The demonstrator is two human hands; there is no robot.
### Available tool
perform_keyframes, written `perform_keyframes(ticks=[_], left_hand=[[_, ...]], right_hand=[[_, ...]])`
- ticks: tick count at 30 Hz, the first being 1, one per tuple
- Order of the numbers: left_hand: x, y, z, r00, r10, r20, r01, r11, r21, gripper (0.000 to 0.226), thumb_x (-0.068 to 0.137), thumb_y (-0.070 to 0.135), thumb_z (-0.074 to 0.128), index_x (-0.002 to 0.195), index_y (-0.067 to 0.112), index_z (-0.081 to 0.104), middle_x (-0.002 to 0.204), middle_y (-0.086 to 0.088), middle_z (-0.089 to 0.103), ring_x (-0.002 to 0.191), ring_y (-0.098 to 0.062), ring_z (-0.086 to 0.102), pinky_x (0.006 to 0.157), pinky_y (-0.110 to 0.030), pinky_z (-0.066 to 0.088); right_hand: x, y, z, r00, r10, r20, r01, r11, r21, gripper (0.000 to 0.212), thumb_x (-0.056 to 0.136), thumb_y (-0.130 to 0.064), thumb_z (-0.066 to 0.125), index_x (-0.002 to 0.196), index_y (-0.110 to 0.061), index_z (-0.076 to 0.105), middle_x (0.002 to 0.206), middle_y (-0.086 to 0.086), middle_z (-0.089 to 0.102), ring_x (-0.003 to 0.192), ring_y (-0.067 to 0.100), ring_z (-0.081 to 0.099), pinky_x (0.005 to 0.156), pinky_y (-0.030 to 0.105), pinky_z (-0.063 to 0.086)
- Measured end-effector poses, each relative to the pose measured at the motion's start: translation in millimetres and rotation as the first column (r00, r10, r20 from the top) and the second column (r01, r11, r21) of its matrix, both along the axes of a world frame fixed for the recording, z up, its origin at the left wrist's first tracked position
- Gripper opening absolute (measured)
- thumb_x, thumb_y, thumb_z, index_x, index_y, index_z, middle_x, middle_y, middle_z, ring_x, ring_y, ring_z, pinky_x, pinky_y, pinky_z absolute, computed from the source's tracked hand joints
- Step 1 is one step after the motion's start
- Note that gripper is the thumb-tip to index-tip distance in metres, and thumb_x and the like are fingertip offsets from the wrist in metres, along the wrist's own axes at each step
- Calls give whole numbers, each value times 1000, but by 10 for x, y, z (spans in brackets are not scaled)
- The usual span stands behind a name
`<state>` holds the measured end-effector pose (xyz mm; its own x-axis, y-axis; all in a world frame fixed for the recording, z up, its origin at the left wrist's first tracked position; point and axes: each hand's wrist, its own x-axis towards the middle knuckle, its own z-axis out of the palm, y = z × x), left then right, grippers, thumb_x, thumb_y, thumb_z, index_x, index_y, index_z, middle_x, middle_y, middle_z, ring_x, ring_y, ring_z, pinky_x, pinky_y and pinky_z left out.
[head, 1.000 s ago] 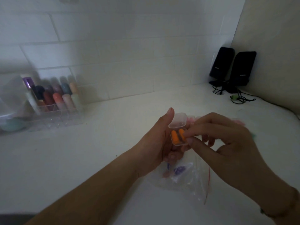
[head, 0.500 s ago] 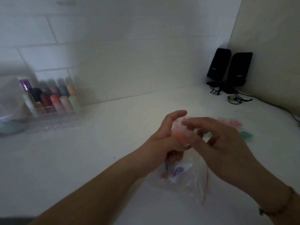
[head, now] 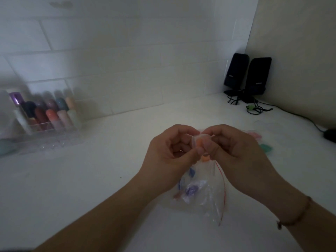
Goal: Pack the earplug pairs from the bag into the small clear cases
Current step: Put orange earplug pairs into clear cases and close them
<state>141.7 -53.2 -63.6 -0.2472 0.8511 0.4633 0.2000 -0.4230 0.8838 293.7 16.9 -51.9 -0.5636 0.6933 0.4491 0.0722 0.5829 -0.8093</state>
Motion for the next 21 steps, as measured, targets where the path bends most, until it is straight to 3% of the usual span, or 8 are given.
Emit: perform_keyframes(ticks=[3, 5, 7, 9, 12, 16, 18, 21], left_hand=[[-1, -3, 15, 999, -31, -23, 30, 999, -16, 37, 77, 17, 78, 110, 17, 62, 92, -8, 71, 84, -22, 71, 77, -41, 60], [-29, -21, -5, 978, -69, -198, 50, 994, -101, 65, 70, 38, 81, 126, 31, 50, 107, 4, 67, 100, -16, 65, 85, -34, 56], [-58, -54, -21, 878, -161, -450, 73, 976, -206, 88, 61, 58, 80, 136, 44, 37, 122, 19, 56, 113, -9, 57, 90, -30, 53], [-70, -92, -36, 720, -210, -661, 79, 972, -223, 86, 59, 68, 76, 135, 44, 41, 127, 24, 50, 111, -8, 56, 90, -31, 51], [-80, -146, -14, 564, -192, -804, 92, 981, -169, 68, 64, 58, 79, 124, 34, 57, 126, 22, 54, 107, -6, 57, 96, -32, 44], [-191, -216, 81, 536, -130, -834, 94, 991, -93, 52, 67, 35, 83, 115, 26, 65, 117, 14, 62, 106, -8, 59, 94, -33, 44], [-290, -241, 149, 533, -170, -829, 83, 985, -149, 45, 71, 27, 80, 113, 24, 65, 113, 12, 63, 103, -8, 60, 92, -34, 46], [-460, -296, 234, 556, -217, -802, 24, 969, -245, 37, 72, 24, 72, 109, 24, 66, 107, 12, 63, 99, -4, 61, 87, -30, 49]], right_hand=[[8, 4, 45, 999, 15, -50, -14, 1000, 7, 19, 85, -44, 59, 94, -28, 66, 79, -6, 73, 72, 7, 69, 67, 23, 55], [53, 59, 100, 993, -45, -106, 46, 999, 12, 22, 84, -47, 60, 92, -28, 67, 74, -8, 73, 64, 2, 66, 59, 13, 49], [136, 179, 152, 978, -132, -160, 131, 991, -17, 24, 84, -49, 61, 92, -27, 67, 74, -8, 73, 60, 3, 64, 55, 12, 47], [214, 304, 162, 973, -187, -135, 181, 982, -51, 25, 83, -50, 61, 91, -27, 66, 76, -7, 74, 62, 7, 64, 55, 13, 47], [260, 455, 55, 968, -240, 69, 242, 970, -26, 13, 86, -41, 65, 85, -28, 67, 82, -8, 72, 71, 13, 66, 59, 18, 49], [300, 547, -26, 919, -266, 291, 269, 963, 31, 6, 84, -33, 72, 80, -30, 69, 74, -6, 67, 62, 12, 61, 58, 20, 44], [324, 558, -35, 885, -251, 393, 250, 967, 53, 10, 83, -37, 73, 79, -29, 68, 70, -9, 65, 59, 2, 57, 53, 9, 38], [347, 578, -53, 833, -270, 483, 269, 960, 74, 13, 83, -37, 72, 85, -28, 63, 75, -11, 63, 66, -3, 54, 54, 4, 38]])
